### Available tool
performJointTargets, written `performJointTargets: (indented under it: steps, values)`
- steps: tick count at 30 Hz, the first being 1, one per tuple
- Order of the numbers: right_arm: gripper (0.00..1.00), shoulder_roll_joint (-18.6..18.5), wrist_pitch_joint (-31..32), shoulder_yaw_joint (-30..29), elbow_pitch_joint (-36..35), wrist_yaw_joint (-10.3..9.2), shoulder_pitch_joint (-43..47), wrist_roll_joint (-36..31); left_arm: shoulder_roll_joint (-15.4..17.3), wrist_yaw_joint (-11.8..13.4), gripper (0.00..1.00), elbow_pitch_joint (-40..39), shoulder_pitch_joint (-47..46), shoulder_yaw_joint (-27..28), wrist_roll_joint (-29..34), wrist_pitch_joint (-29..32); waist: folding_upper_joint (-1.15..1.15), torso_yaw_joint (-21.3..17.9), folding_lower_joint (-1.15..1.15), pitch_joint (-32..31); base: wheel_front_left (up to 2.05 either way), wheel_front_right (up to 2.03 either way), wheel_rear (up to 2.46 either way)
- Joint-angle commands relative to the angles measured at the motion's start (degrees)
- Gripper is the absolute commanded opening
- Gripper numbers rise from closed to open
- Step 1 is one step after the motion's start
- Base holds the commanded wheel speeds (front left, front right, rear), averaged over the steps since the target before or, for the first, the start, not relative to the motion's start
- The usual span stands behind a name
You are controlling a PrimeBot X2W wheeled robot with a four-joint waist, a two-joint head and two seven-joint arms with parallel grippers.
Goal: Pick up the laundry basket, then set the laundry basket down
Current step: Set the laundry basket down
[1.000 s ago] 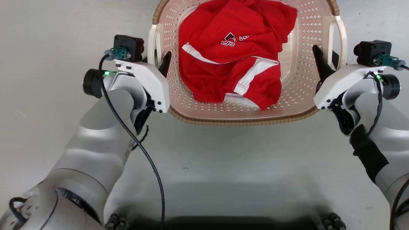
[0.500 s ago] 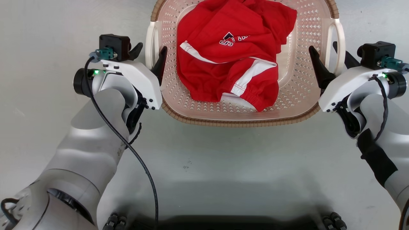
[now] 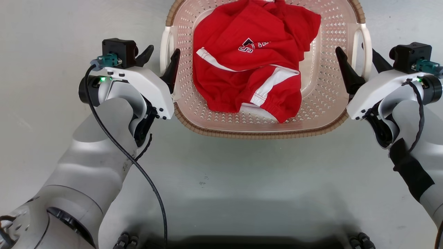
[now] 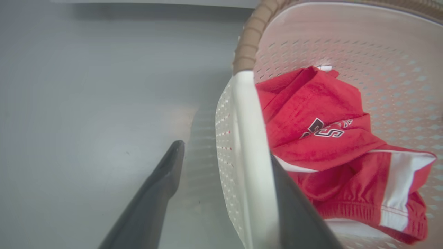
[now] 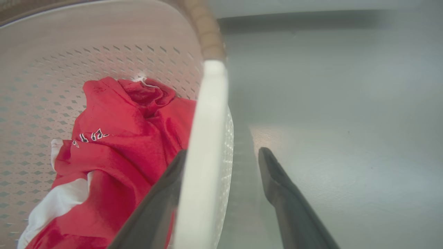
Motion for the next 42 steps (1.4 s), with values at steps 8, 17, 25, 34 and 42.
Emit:
performJointTargets:
  steps: [8, 17, 25, 34, 42]
  values:
    - [1.0, -0.2, -0.4, 1.9, 0.1, -0.21, 3.9, 1.2, 2.2, -0.1, 1.0, -0.9, 2.5, -1.2, -2.4, -1.1, 0.0, 0.0, 0.0, -1.5, 0.0, 0.0, 0.0]
    - [1.0, -0.1, -0.4, 2.5, 1.1, -0.21, 4.3, 1.5, 2.4, -0.1, 1.0, 0.0, 4.0, -2.4, -5.0, -1.4, 0.0, 0.0, 0.0, -4.8, 0.0, 0.0, 0.0]
    - [1.0, -0.4, -0.4, 2.9, 1.2, -0.21, 6.0, 1.7, 2.7, -0.2, 1.0, 1.2, 7.3, -2.3, -7.2, -1.7, 0.0, 0.2, 0.0, -10.6, 0.0, 0.0, 0.0]
    - [1.0, -0.9, -0.4, 2.5, 0.3, -0.21, 9.7, 1.1, 3.7, -0.2, 1.0, 0.5, 11.9, 1.9, -5.7, -1.8, 0.0, 0.8, 0.0, -19.2, 0.0, 0.0, 0.0]
    - [1.0, -0.5, -0.4, 0.4, -2.1, -0.21, 15.4, 1.0, 4.3, -0.1, 1.0, -0.8, 17.5, 7.6, -0.5, -1.8, 0.0, 1.3, 0.0, -28.6, 0.0, 0.0, 0.0]
